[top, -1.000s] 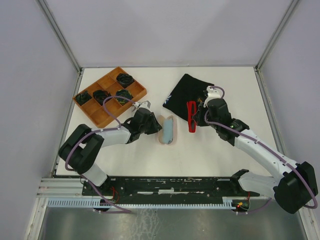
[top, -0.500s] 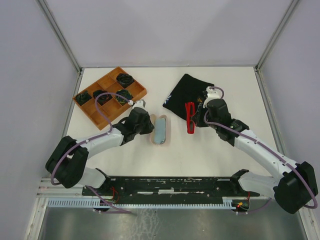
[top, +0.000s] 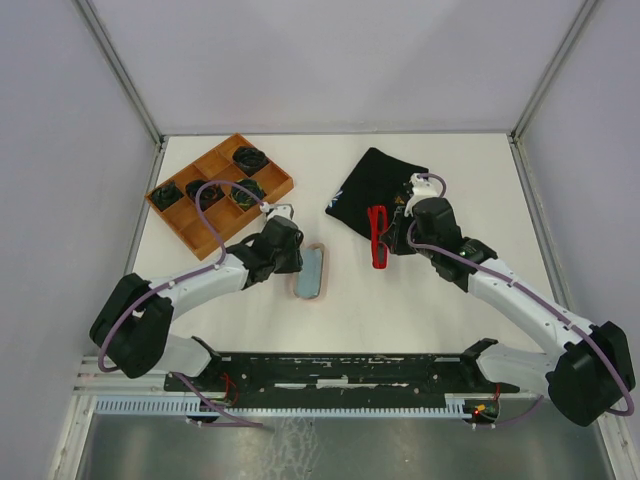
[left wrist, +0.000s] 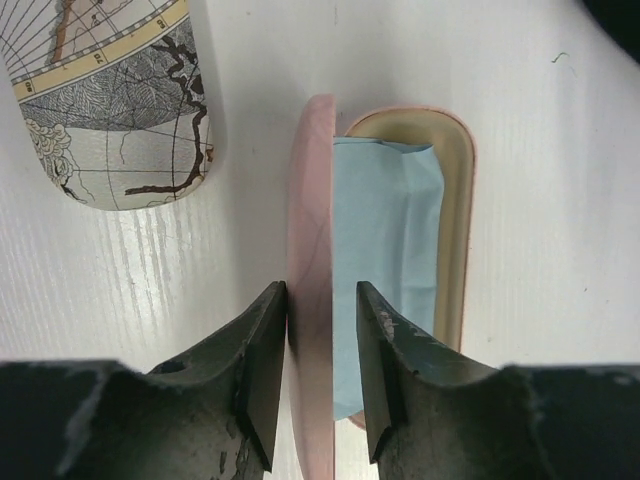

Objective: Organize the sunglasses
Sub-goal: Move the sunglasses case at the center of the board, then place the sunglasses in the sunglasses case.

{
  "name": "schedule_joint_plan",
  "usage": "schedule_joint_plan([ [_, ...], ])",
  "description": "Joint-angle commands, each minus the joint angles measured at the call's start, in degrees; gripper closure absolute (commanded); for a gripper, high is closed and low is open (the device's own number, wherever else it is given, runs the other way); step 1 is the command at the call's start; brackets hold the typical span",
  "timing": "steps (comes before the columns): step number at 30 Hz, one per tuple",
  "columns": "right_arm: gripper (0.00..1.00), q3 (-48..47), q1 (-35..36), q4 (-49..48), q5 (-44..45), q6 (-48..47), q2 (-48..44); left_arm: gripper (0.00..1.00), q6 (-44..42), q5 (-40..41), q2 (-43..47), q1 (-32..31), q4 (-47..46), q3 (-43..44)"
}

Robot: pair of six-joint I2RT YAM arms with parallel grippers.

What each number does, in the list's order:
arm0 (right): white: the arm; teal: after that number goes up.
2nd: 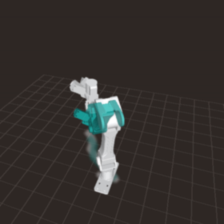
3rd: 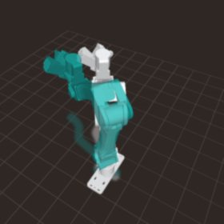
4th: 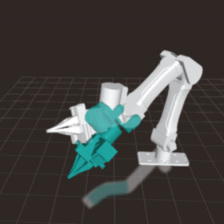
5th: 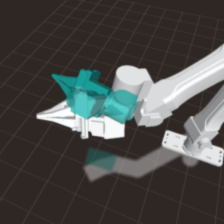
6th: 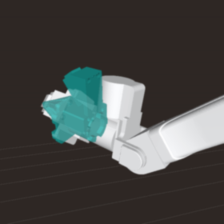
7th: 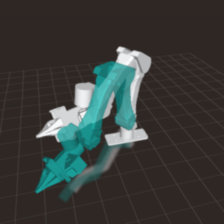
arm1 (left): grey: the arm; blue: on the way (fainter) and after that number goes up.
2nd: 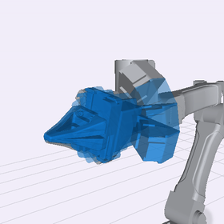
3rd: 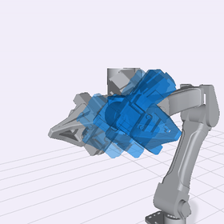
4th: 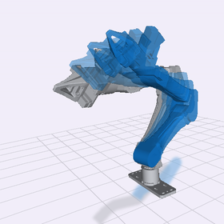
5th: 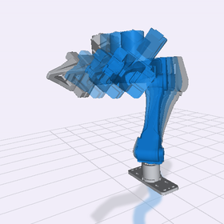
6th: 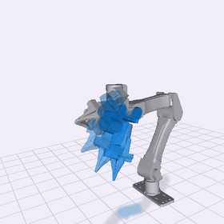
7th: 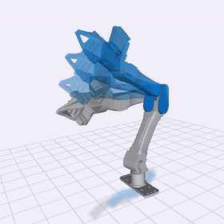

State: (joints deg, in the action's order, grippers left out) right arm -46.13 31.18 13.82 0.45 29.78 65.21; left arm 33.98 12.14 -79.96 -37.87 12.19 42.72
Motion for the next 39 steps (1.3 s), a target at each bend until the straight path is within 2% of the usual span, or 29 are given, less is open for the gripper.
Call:
schedule_joint_plan([
  [1,1.00,-0.03,0.20,-3.36,-0.10,0.46,-0.56,0.56,-1.47,0.63,0.60,-0.65,-0.83,2.89],
  [6,1.00,0.16,0.14,-3.49,-0.09,0.47,-0.40,0.48,-1.46,-0.73,0.93,-0.80,-1.13,3.23],
  [11,1.00,0.49,0.16,-4.65,-1.27,1.96,0.09,0.48,-1.03,-1.96,1.70,-0.94,-1.34,2.91],
  [18,1.00,1.19,0.07,-9.21,-7.59,6.91,2.96,0.48,-0.52,-4.52,2.30,-1.54,-2.44,2.42],
  [30,1.00,2.30,0.23,-21.67,-19.29,19.20,13.86,0.51,0.04,-6.43,2.72,-2.18,-5.13,1.14],
  [39,1.00,2.79,1.62,-25.29,-21.56,23.96,19.82,0.52,-0.05,-7.64,2.28,-2.32,-5.85,0.53],
])
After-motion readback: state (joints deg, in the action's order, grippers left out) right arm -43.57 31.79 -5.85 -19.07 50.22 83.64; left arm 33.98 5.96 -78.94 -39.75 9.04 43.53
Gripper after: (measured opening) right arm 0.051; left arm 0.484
